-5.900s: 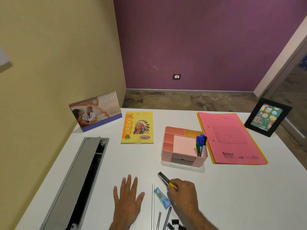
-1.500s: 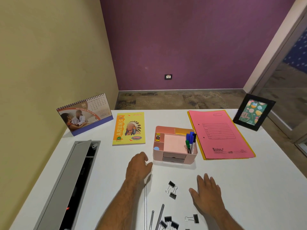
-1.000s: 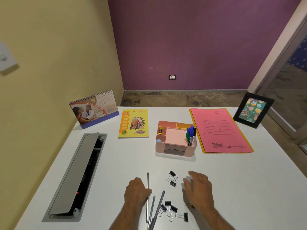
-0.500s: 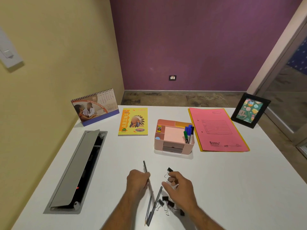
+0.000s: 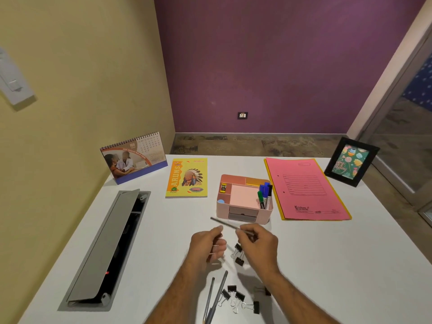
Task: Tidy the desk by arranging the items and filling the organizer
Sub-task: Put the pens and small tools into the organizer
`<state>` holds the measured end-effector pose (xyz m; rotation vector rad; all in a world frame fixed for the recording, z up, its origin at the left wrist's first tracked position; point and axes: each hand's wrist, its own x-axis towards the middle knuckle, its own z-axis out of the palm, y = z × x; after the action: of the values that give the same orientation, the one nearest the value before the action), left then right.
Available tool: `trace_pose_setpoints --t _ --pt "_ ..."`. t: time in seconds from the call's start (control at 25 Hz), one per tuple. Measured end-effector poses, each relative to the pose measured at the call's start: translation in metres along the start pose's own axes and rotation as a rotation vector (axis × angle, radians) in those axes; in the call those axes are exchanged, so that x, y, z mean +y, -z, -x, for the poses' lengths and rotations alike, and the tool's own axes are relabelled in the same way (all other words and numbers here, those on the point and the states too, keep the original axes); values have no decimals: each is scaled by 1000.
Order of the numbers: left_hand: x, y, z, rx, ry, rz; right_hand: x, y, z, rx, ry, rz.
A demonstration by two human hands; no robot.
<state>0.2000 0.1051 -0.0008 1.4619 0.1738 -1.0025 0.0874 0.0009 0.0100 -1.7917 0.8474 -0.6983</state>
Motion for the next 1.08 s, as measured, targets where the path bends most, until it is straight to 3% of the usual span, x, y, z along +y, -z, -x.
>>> trace_pose_setpoints --t 0.2,0.32,0.6,1.08 --pt "-10 32 -16 7 -108 -1029 -37 14 -75 178 81 13" --pt "-22 36 -19 -76 -22 -1308 -52 13 -115 183 123 162" --pt "-35 31 -37 -110 6 -1376 -43 -4 -169 -44 95 587" --pt "-38 30 -48 -67 74 -1349 -18 -24 -197 -122 22 659"
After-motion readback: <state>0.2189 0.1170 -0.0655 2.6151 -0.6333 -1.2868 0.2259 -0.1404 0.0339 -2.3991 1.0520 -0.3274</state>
